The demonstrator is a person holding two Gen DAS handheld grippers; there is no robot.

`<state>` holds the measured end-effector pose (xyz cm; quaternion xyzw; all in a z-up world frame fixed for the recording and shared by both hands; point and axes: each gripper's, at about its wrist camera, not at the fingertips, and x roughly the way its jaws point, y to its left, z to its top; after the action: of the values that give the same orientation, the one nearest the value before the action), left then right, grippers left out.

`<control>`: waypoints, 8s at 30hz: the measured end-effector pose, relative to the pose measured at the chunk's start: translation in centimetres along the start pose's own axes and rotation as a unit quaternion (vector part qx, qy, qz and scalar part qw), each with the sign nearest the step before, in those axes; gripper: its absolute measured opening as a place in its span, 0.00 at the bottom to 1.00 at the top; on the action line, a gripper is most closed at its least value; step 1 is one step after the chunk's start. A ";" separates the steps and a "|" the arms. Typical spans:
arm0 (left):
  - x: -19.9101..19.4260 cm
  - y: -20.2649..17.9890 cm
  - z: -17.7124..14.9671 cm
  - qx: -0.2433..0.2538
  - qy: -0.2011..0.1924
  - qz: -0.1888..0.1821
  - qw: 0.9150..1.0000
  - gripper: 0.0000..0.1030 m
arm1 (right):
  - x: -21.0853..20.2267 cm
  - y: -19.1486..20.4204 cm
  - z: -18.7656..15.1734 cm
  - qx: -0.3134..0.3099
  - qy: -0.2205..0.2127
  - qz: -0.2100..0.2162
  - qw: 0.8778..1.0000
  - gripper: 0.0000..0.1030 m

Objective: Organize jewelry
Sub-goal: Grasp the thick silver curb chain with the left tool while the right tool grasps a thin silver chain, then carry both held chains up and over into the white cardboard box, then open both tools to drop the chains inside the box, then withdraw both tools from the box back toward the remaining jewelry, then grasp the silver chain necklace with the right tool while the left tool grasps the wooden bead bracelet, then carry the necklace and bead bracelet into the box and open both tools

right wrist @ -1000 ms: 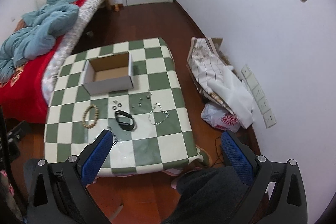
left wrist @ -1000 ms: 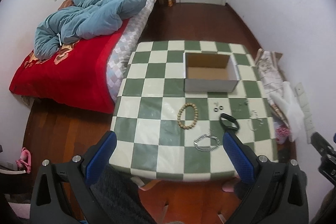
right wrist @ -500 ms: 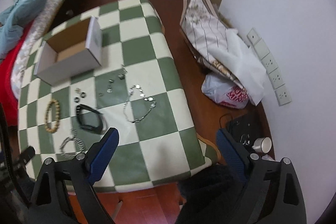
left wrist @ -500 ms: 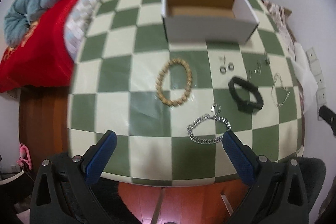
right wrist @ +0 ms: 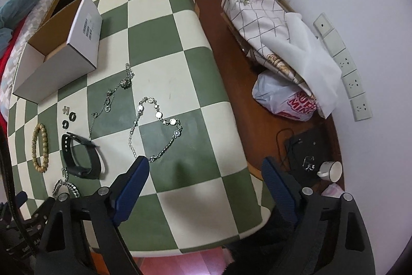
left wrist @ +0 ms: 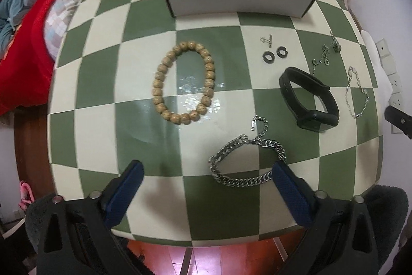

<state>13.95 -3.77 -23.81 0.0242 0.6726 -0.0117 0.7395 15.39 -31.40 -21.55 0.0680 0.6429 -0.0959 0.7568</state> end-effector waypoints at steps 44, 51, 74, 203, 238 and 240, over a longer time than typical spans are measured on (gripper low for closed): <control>-5.2 -0.1 -0.7 0.011 -0.062 -0.013 0.998 0.05 | -3.8 1.4 -0.5 0.014 -0.066 0.138 0.988 0.05; -8.0 0.2 0.6 0.008 -0.095 -0.024 0.995 0.05 | -7.9 1.6 -0.4 0.006 -0.085 0.166 0.982 0.05; -16.9 1.8 14.5 0.008 -0.203 -0.015 0.979 0.05 | -16.3 10.2 10.0 -0.080 -0.149 0.191 0.967 0.05; 3.1 4.4 5.7 -0.039 -0.033 0.004 0.999 0.06 | 4.1 3.8 -0.4 -0.024 0.013 0.125 0.992 0.08; -17.9 3.7 9.4 0.009 -0.225 -0.065 0.972 0.06 | -19.3 7.8 6.0 -0.067 -0.169 0.232 0.955 0.08; -18.3 3.7 10.8 0.012 -0.224 -0.071 0.972 0.06 | -20.1 8.5 7.1 -0.073 -0.176 0.232 0.954 0.08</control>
<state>23.11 -0.92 -4.54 -0.0182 0.4897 -0.0773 0.8683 21.11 -23.63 -0.75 0.1422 0.4709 0.1194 0.8625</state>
